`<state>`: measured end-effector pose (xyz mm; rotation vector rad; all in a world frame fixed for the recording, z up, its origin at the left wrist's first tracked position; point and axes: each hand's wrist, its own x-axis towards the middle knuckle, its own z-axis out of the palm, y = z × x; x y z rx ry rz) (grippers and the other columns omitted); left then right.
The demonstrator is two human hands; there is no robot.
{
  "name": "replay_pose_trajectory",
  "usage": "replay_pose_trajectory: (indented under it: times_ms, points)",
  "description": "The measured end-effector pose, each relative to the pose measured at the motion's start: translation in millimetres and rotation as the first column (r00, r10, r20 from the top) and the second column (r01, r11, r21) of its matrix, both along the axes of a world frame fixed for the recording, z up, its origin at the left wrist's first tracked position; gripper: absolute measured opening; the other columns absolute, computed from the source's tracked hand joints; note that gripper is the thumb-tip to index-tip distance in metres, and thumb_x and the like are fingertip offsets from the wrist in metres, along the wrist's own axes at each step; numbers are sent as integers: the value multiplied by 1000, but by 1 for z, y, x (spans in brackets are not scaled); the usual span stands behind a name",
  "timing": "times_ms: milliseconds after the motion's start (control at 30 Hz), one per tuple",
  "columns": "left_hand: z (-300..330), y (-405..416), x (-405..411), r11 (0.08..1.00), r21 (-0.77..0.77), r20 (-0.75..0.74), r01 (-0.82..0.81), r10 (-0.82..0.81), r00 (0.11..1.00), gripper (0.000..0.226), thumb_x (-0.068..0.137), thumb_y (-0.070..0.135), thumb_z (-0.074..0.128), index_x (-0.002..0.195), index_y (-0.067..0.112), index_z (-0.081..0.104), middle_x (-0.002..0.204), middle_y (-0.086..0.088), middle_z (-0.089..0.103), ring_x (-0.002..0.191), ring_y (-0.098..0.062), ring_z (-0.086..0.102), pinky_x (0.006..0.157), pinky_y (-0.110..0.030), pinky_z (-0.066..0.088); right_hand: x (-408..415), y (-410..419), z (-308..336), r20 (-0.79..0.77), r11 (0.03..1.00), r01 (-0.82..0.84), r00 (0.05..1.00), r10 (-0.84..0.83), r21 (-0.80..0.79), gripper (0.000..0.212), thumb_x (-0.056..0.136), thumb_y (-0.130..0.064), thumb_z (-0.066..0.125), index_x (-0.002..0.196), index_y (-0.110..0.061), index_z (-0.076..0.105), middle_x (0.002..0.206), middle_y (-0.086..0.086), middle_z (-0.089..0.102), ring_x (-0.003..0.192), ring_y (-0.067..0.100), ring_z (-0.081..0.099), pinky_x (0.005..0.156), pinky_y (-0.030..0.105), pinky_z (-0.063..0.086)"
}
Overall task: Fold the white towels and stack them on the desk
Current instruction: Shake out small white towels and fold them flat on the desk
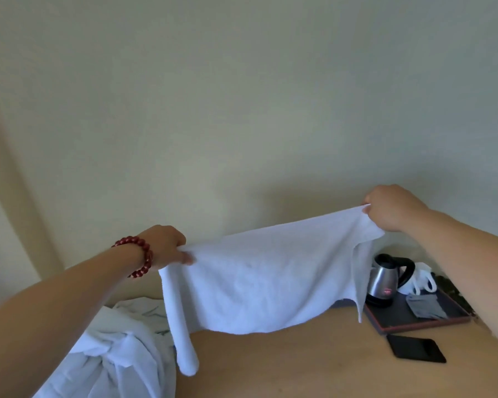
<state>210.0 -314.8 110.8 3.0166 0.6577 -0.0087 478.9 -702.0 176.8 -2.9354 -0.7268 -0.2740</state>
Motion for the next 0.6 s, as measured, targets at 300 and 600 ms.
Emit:
replay_pose_trajectory:
  times_ms: [300,600]
  points:
    - [4,-20,3,976,94,-19,-198,200,980,46,85,53,66,65,17,43,68,3,52,64,-13,49,58,-29,35,77,-39,4,-63,998,-67,996,66,-2,37,88,-23,70,59,-10,50,67,13,61,64,26,52,56,31,35]
    - [30,-77,44,919,241,-24,-313,328,944,39,89,50,61,69,20,48,78,6,53,79,-16,52,65,-30,35,135,-38,-3,-229,996,-78,971,67,-39,22,99,-10,46,88,-7,66,106,12,67,86,27,57,71,26,42]
